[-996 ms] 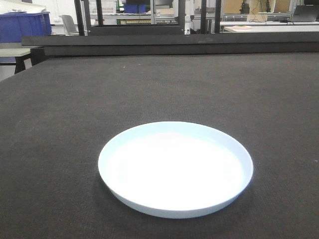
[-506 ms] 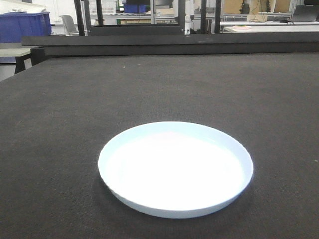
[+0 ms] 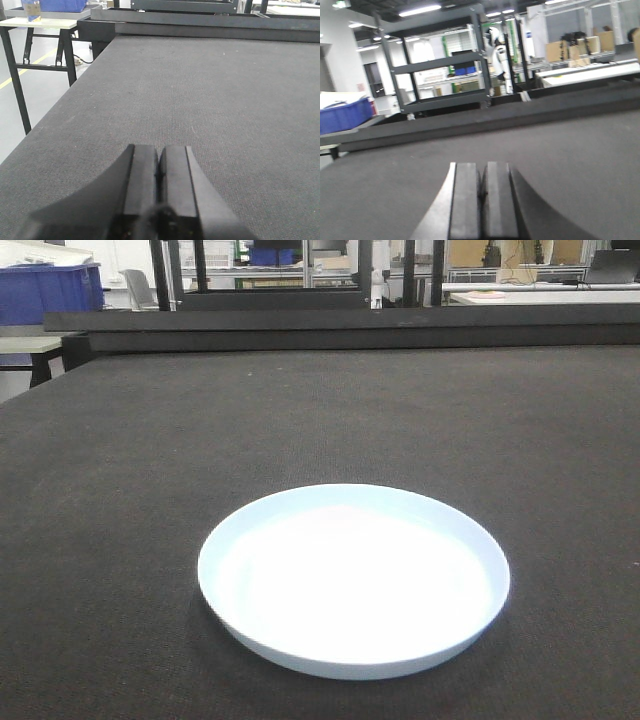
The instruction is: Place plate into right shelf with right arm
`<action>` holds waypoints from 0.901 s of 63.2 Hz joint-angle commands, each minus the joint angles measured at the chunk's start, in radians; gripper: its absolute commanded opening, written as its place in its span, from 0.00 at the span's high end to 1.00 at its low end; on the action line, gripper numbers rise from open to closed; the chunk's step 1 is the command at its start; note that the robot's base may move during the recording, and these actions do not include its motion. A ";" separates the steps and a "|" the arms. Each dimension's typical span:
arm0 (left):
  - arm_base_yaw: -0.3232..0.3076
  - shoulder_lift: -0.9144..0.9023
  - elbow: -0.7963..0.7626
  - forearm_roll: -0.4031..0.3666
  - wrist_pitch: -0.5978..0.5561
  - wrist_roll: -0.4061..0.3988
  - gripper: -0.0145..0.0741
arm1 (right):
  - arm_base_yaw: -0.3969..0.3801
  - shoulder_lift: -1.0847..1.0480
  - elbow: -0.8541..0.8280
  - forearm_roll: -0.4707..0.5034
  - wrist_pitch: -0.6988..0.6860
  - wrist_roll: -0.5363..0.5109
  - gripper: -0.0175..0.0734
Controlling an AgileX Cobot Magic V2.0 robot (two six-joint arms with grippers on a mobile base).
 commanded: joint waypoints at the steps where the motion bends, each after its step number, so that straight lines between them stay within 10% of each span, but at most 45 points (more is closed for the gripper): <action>1: 0.003 -0.006 0.010 -0.006 -0.086 -0.003 0.89 | 0.032 0.049 -0.212 -0.041 0.129 0.010 0.75; 21: 0.003 -0.006 0.010 -0.006 -0.086 -0.003 0.89 | 0.141 0.547 -0.693 0.153 0.753 -0.144 0.75; 37: 0.003 -0.006 0.010 -0.006 -0.086 -0.003 0.89 | 0.142 0.873 -0.769 0.296 0.884 -0.200 0.73; 57: 0.003 -0.006 0.010 -0.006 -0.086 -0.003 0.89 | 0.326 1.138 -0.769 0.374 0.796 -0.252 0.22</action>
